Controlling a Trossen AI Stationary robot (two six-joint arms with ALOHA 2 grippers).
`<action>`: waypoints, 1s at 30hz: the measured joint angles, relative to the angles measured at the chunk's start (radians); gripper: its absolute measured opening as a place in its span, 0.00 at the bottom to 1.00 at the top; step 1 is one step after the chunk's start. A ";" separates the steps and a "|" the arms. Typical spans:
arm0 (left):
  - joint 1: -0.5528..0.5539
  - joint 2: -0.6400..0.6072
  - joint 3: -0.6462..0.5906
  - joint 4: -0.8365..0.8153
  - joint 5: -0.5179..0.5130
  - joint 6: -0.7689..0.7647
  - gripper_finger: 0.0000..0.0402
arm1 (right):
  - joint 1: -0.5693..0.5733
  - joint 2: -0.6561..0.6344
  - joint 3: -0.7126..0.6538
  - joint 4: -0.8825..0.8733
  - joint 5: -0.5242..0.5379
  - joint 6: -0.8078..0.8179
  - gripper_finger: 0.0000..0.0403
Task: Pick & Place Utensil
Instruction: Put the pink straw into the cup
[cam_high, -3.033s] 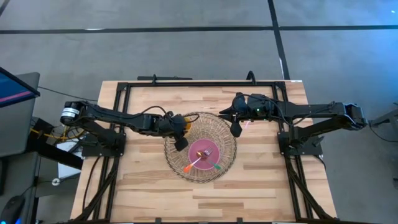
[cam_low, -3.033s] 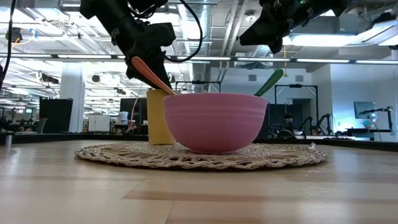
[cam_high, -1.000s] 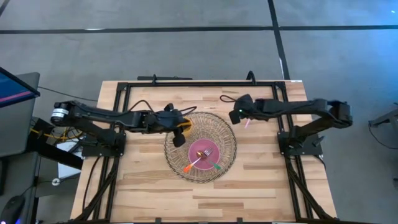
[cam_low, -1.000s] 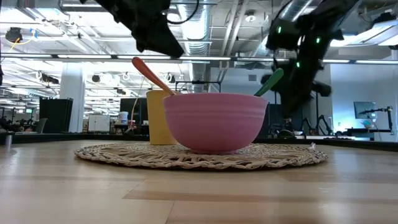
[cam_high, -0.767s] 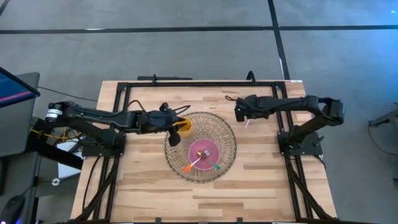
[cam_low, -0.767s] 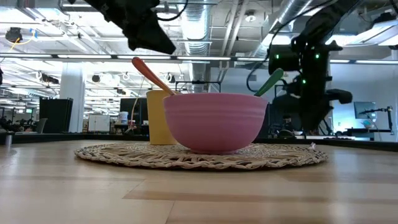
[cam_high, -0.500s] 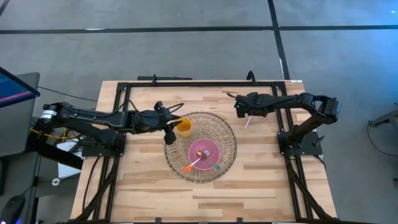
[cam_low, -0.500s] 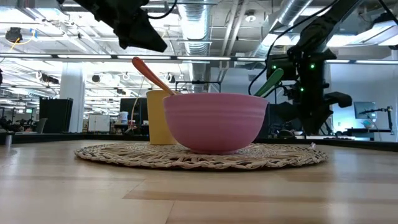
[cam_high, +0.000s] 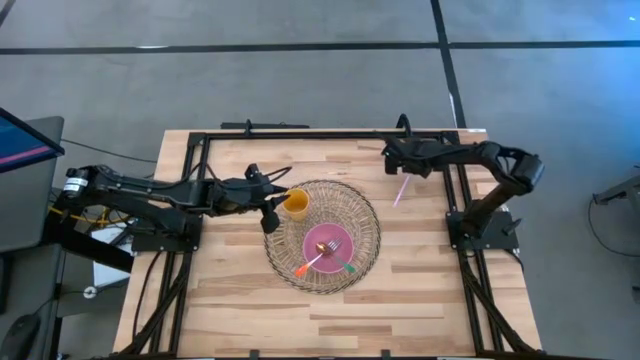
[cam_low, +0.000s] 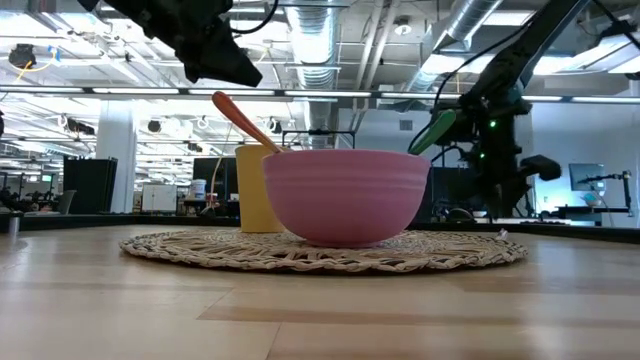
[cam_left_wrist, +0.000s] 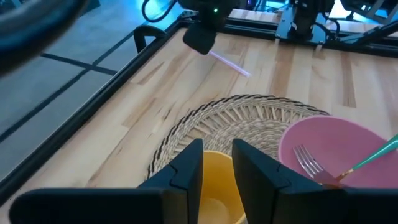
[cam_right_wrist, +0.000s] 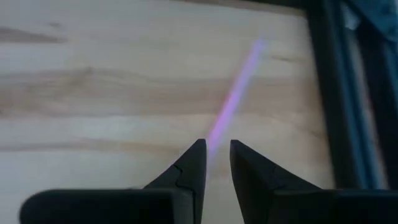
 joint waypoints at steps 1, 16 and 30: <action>0.000 0.000 0.000 -0.001 0.000 -0.014 0.22 | -0.005 0.015 0.000 0.028 -0.001 -0.010 0.16; 0.000 0.000 0.000 0.000 0.011 -0.044 0.22 | -0.021 0.052 -0.001 0.057 0.020 -0.006 0.16; 0.000 0.000 0.001 0.000 0.011 -0.044 0.22 | -0.011 0.151 -0.049 0.093 0.080 0.156 0.16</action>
